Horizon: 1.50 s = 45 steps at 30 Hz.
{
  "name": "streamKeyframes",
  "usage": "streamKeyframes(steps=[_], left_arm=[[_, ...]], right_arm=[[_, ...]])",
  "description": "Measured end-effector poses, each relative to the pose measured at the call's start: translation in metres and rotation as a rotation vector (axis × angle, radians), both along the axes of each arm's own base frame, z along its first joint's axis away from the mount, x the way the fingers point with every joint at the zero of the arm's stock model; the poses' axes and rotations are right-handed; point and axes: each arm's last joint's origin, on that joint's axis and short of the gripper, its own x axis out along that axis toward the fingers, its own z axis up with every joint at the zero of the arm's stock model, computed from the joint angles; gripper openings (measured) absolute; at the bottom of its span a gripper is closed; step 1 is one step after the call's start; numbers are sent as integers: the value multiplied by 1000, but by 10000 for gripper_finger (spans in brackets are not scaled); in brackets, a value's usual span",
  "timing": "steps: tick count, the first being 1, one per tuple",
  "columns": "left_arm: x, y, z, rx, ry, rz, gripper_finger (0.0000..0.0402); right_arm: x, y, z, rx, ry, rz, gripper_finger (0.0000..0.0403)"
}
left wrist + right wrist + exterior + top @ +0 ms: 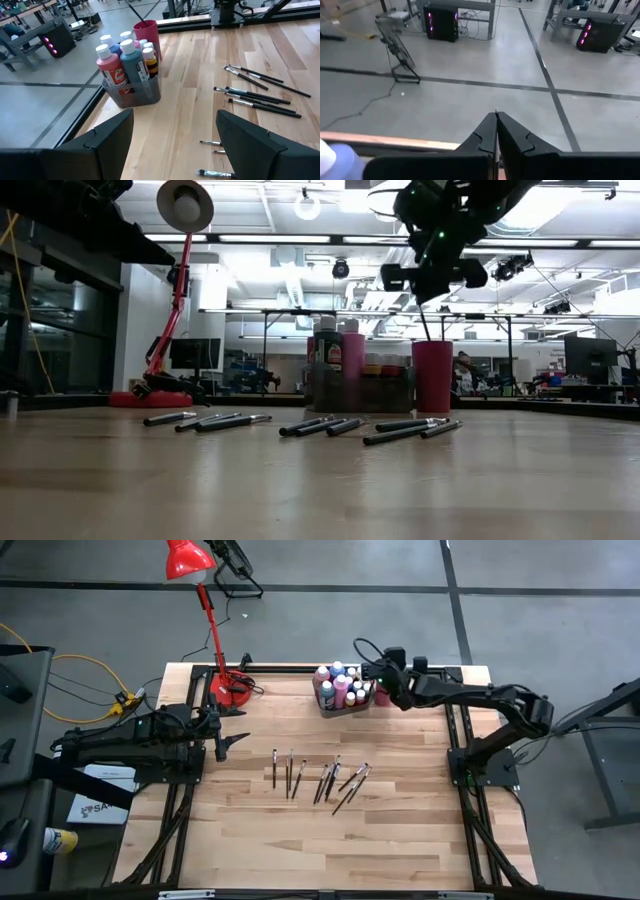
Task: Pick & Place Paint Supplies
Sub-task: Put the black paintbrush into the red cup
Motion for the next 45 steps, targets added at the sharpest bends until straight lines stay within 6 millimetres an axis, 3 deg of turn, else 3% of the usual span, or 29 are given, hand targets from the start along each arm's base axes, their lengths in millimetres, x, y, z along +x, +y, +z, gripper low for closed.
streamKeyframes(steps=[14,21,25,31,39,45], left_arm=[[0,0,-1,-2,13,0,277],[0,0,-1,2,14,-2,277],[0,0,-1,2,14,-2,277],[0,0,-1,3,14,-2,277],[0,0,-1,5,15,-3,277],[0,0,-1,5,14,-4,277]], right_arm=[[-2,2,-6,64,33,32,10],[-7,4,-13,117,10,-13,73],[-9,8,-10,180,-22,51,117],[-19,19,13,291,-200,193,149],[-43,38,44,536,-522,349,143],[-43,56,51,770,-647,515,142]])
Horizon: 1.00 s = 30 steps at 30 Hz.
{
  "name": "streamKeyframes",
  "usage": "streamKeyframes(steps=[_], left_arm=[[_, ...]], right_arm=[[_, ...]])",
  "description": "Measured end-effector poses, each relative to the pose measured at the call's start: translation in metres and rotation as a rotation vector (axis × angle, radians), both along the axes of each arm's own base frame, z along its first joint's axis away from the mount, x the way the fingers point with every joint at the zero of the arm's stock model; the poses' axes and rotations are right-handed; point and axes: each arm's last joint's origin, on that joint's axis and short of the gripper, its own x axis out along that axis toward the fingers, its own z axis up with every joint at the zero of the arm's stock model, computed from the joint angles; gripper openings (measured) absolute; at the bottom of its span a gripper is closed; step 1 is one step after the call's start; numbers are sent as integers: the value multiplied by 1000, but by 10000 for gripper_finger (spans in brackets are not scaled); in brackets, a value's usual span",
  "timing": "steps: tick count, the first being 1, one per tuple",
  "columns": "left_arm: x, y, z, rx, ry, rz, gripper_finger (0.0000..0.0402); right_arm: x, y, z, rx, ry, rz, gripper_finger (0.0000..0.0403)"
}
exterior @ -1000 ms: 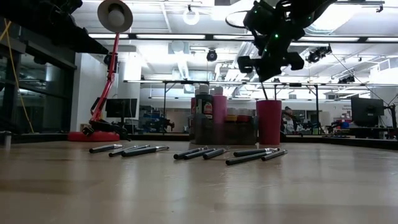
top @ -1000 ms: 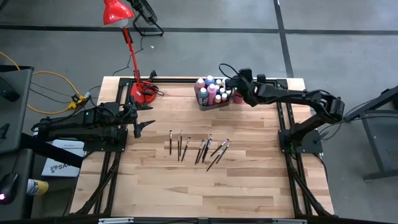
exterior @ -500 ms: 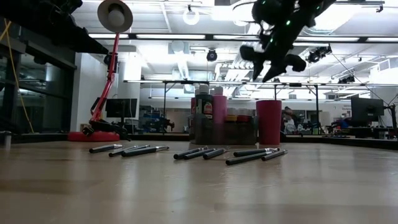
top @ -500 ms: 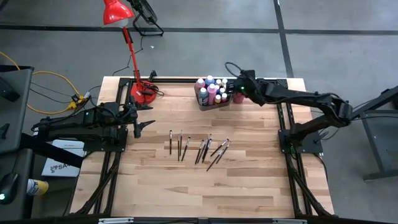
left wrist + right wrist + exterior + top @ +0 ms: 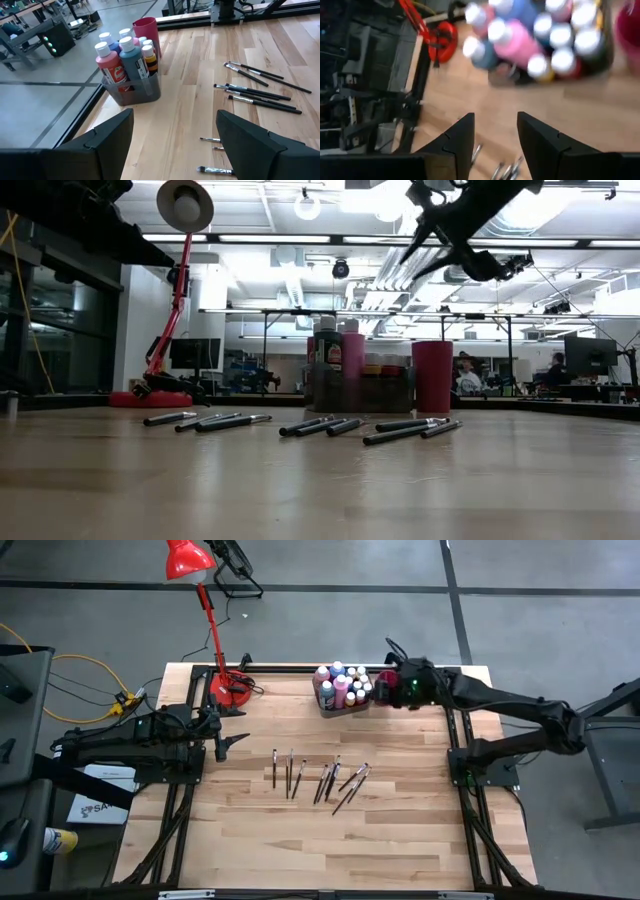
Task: Pick & Place Paint Supplies
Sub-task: Put the black paintbrush into the red cup
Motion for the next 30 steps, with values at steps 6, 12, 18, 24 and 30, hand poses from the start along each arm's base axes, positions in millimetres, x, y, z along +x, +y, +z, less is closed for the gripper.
streamKeyframes(steps=[6,12,18,24,30], left_arm=[[0,0,0,20,7,-9,277],[0,0,0,20,7,-9,277],[0,0,0,20,8,-9,277],[0,0,0,38,14,-14,277],[0,0,0,40,14,-14,277]], right_arm=[[12,27,-15,186,58,-102,142],[29,64,-32,300,130,-55,142],[38,95,-55,379,252,-136,142],[48,113,-80,409,338,-241,142],[58,120,-107,425,433,-287,142]])
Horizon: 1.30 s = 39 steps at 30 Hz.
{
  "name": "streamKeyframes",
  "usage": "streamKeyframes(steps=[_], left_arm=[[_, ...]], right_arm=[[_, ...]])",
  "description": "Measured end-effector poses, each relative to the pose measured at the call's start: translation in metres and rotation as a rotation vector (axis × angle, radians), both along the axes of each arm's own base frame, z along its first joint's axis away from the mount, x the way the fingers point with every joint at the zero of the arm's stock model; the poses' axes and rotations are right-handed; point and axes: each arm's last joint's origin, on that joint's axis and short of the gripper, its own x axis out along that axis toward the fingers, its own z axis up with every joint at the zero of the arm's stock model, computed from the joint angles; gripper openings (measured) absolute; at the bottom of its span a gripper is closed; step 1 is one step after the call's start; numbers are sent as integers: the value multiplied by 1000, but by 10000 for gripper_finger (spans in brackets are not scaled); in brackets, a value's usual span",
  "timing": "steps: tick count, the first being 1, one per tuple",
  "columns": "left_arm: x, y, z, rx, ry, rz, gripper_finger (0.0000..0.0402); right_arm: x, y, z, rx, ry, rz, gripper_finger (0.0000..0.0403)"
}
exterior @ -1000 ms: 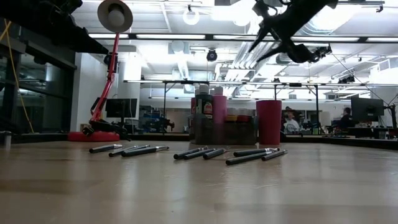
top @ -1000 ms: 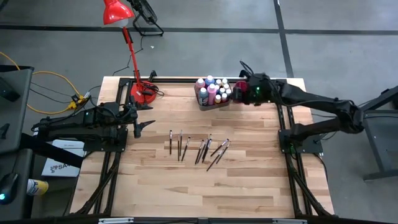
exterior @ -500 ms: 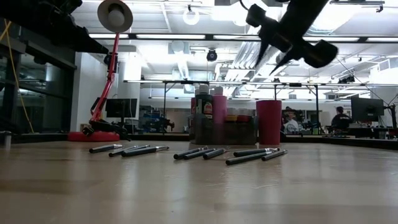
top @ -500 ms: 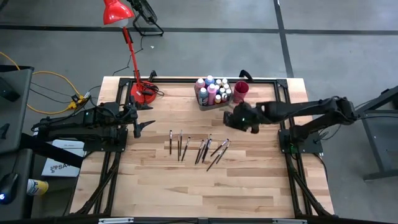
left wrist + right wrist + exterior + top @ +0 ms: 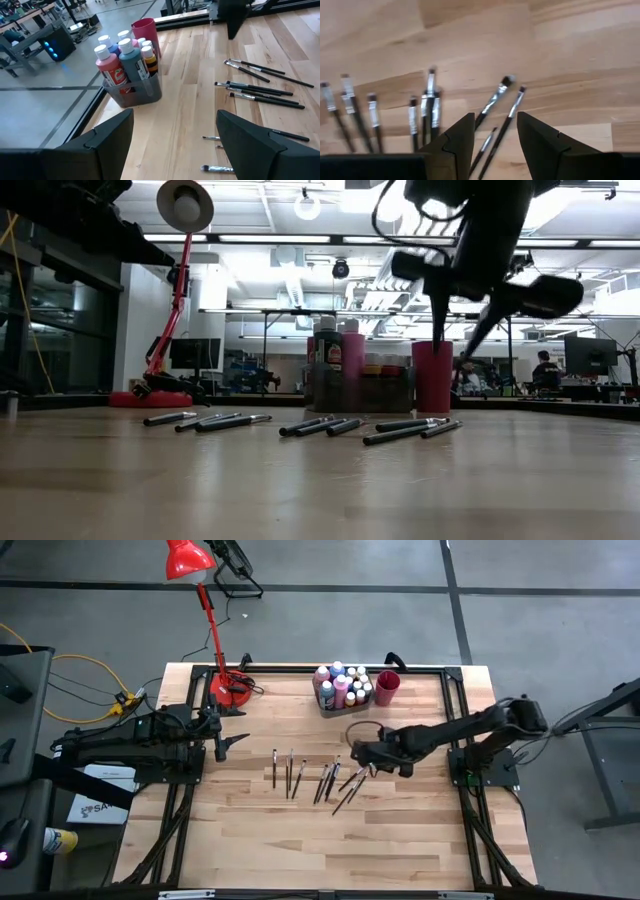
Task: Pick & Place Paint Supplies
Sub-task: Put the black paintbrush into the red cup
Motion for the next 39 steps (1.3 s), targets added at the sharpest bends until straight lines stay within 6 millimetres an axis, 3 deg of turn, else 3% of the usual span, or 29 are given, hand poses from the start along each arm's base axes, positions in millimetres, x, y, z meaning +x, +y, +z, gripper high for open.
streamKeyframes(steps=[6,12,28,39], left_arm=[[0,0,0,0,0,0,277],[0,0,0,0,0,0,277],[-1,0,-3,-5,32,0,277],[-1,0,-3,-6,37,0,277]], right_arm=[[9,3,-28,54,104,-35,142],[12,4,-45,79,161,-87,142],[13,-19,-51,65,195,-183,142],[12,-18,-52,94,207,-206,142]])
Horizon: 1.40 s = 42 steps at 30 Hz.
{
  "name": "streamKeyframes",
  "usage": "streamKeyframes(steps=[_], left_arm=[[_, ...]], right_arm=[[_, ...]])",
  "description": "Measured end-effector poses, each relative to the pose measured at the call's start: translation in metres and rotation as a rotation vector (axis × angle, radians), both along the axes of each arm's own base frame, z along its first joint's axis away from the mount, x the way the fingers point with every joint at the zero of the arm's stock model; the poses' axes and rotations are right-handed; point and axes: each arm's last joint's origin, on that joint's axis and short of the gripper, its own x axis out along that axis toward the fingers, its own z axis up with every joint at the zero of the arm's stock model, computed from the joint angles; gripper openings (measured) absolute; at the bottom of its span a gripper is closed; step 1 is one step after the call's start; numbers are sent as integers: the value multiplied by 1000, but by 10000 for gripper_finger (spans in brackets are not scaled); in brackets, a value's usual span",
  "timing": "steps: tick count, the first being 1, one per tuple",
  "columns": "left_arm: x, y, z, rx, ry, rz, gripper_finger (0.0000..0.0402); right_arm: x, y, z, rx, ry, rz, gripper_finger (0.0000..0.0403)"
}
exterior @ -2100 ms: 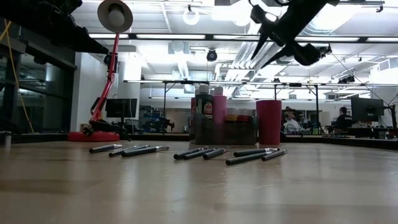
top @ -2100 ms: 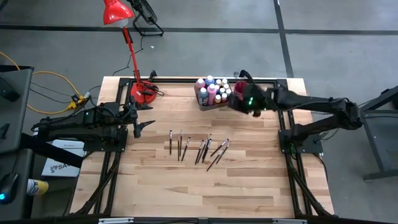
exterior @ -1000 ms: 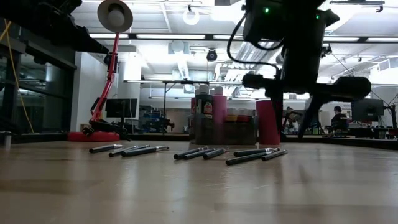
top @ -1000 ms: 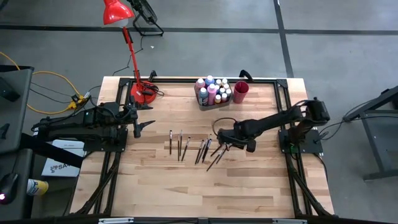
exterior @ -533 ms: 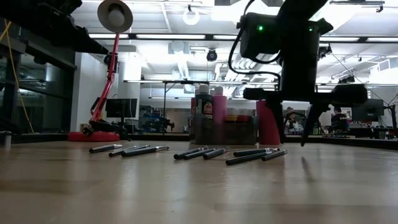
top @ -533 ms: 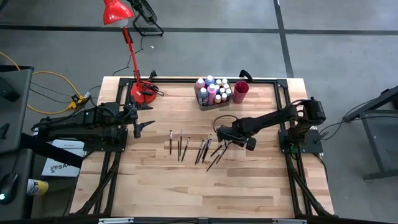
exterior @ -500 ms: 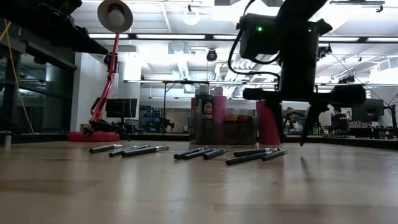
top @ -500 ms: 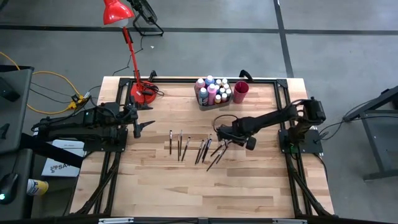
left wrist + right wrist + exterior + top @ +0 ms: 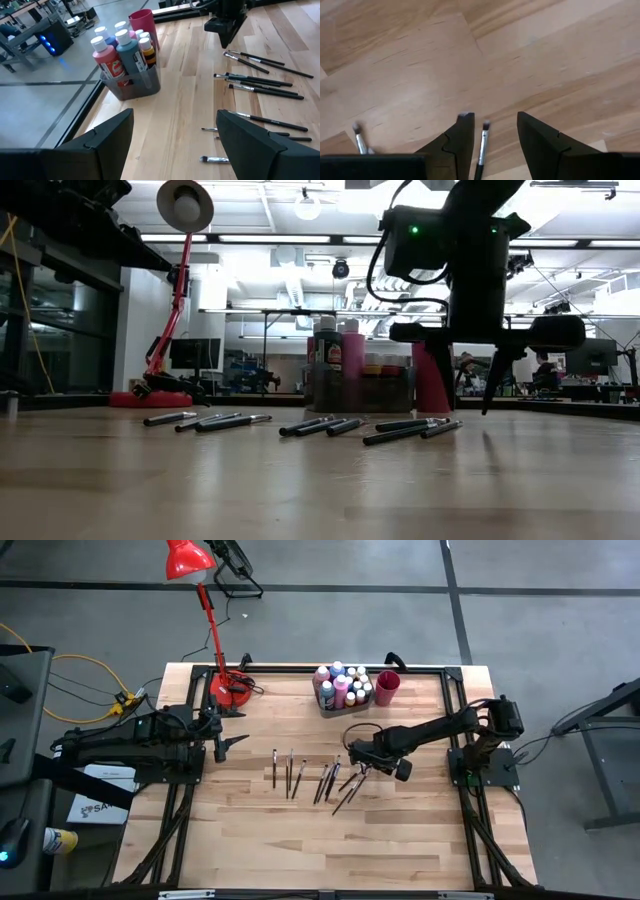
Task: Pick & Place Paint Supplies
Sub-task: Put the black paintbrush into the red cup
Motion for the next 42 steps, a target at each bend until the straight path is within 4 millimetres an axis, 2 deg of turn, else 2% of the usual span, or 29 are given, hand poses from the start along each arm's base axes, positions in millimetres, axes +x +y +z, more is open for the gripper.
streamKeyframes(steps=[15,24,31,34,42], left_arm=[[0,0,-1,-2,14,-1,277],[0,0,-1,-2,14,-1,277],[-1,0,-1,-2,15,-1,277],[-1,0,-1,-2,15,-1,277],[0,0,-1,-2,15,-1,277]], right_arm=[[-1,-1,0,34,9,-28,142],[6,1,-15,83,20,-22,142],[7,3,-16,87,20,-7,138],[7,3,-17,89,23,-5,119],[5,3,-18,89,37,-4,28]])
